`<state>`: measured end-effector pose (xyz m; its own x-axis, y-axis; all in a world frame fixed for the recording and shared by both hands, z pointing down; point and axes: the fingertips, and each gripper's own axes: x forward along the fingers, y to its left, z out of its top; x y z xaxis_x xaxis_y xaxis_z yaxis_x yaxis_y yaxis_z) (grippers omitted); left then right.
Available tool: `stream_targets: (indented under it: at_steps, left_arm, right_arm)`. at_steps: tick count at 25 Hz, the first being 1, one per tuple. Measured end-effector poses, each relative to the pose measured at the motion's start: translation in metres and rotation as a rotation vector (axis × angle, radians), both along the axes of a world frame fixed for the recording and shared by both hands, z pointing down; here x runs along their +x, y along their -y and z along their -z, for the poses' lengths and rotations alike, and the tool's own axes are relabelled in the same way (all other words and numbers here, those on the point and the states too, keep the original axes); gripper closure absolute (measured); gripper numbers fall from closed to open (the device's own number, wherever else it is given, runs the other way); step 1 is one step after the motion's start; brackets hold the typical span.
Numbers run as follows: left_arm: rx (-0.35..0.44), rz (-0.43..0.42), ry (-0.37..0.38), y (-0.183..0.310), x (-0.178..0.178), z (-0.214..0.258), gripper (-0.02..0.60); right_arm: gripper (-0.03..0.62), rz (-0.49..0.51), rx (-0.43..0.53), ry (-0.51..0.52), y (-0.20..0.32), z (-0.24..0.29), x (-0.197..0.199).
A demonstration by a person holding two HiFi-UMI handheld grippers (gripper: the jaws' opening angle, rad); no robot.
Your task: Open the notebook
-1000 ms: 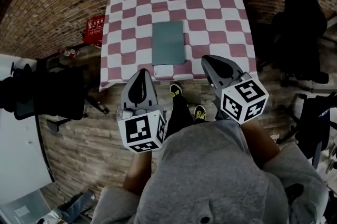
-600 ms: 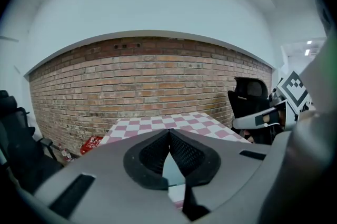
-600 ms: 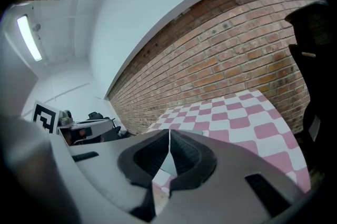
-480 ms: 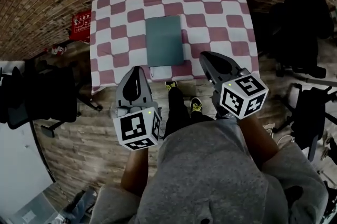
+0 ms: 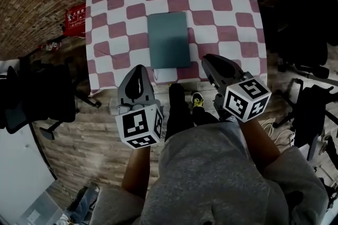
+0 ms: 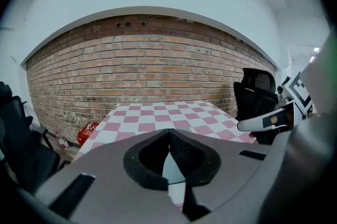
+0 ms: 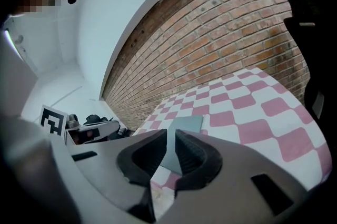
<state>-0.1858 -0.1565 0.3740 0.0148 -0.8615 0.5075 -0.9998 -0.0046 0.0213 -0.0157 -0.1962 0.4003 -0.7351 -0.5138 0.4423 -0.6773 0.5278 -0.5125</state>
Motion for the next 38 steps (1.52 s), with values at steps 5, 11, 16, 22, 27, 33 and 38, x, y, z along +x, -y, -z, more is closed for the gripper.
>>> stream_targets:
  at_steps: [5, 11, 16, 22, 27, 33, 38]
  left_arm:
    - [-0.037, -0.004, -0.019, 0.013, -0.005, -0.025, 0.572]
    - [-0.103, -0.002, -0.031, 0.018, -0.014, -0.062, 0.571]
    - [-0.162, -0.007, -0.046, 0.017, -0.020, -0.091, 0.571]
    - [-0.231, -0.006, -0.060, 0.025, -0.030, -0.128, 0.571]
    - [-0.283, -0.021, -0.087, 0.028, -0.037, -0.156, 0.571]
    - [-0.333, -0.048, -0.103, 0.030, -0.037, -0.178, 0.571]
    - [-0.342, -0.074, -0.105, 0.033, -0.033, -0.183, 0.571]
  right_arm:
    - [0.496, 0.021, -0.078, 0.010, -0.001, -0.032, -0.010]
    - [0.473, 0.041, -0.150, 0.016, 0.000, -0.065, -0.020]
    - [0.464, 0.038, -0.216, 0.009, -0.002, -0.093, -0.027]
    - [0.461, 0.021, -0.307, 0.028, -0.003, -0.122, -0.032]
    - [0.459, 0.018, -0.374, 0.039, -0.008, -0.134, -0.035]
    - [0.459, -0.005, -0.431, 0.060, -0.009, -0.141, -0.039]
    - [0.459, -0.023, -0.476, 0.080, -0.012, -0.143, -0.043]
